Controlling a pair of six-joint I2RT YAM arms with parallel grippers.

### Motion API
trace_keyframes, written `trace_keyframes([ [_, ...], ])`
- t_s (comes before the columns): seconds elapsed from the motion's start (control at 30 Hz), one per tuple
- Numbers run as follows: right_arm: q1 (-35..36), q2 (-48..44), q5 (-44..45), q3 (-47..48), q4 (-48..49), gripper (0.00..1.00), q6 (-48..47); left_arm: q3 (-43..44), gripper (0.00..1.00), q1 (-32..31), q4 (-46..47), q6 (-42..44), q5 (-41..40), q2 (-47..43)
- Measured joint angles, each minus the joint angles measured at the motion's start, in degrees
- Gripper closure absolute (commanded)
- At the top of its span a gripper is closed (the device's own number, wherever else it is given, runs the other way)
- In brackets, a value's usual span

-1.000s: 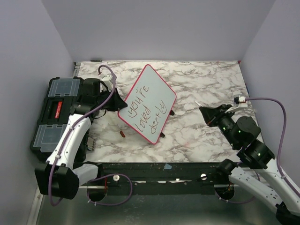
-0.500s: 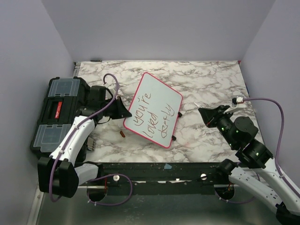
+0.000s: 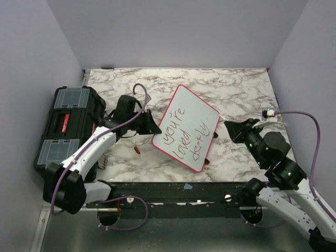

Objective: Write a sentence on the whiteboard
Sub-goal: Move the whiteboard to the center of the board.

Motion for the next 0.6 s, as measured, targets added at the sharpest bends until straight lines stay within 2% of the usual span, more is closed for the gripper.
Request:
trace_keyframes([
  [0.27, 0.00, -2.27, 1.66, 0.02, -1.75, 0.99, -0.11, 5.86, 1.00, -10.23, 2.27, -3.08, -2.12, 7.19],
  [0.43, 0.00, -3.43, 2.82, 0.13, -3.82, 0.99, -0.59, 7.63, 0.83, -12.50, 1.88, -3.69, -3.56, 8.46],
  [0.6, 0.00, -3.93, 3.37, 0.24, -4.37, 0.99, -1.01, 7.67, 0.73, -13.03, 0.68, -3.34, -5.68, 8.55],
])
